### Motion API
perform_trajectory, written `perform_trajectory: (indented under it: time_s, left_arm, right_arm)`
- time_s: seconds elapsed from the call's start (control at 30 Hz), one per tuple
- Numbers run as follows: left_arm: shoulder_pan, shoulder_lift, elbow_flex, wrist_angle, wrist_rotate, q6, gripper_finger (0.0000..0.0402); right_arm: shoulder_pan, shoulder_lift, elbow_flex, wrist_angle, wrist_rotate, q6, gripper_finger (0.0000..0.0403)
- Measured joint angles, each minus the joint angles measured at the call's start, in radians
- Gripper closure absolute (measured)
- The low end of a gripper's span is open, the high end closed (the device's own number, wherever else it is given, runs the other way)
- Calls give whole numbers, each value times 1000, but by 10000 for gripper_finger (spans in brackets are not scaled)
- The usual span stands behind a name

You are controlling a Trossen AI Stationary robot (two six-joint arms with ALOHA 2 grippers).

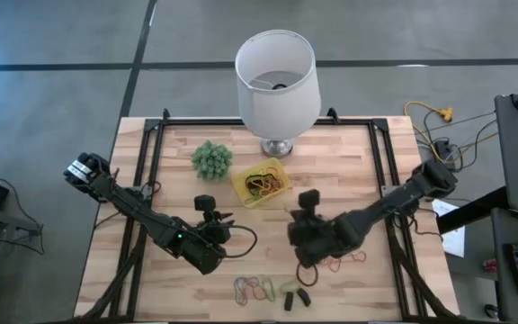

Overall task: Pick and place rubber bands into bin
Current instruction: Put the top right green rubber band into the yellow bin

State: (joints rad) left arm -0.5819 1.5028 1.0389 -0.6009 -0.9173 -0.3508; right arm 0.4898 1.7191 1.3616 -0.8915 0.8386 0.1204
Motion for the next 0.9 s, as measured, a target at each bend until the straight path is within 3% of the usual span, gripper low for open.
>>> perform_trajectory:
  time_s: [0.17, 0.3, 0.67, 0.9]
  left_arm:
    - [0, 0, 0, 3, 0, 0, 317]
    - [0, 0, 0, 3, -1, 0, 317]
    - [0, 0, -6, 2, -1, -5, 317]
    - [4, 0, -11, 22, -4, 64, 317]
  right_arm:
    - [-94, 0, -1, 226, 18, -226, 394]
    - [-190, 0, -22, 333, -26, -308, 394]
    - [-510, 0, -140, 559, -451, -302, 394]
    - [-643, 0, -233, 706, -687, -178, 394]
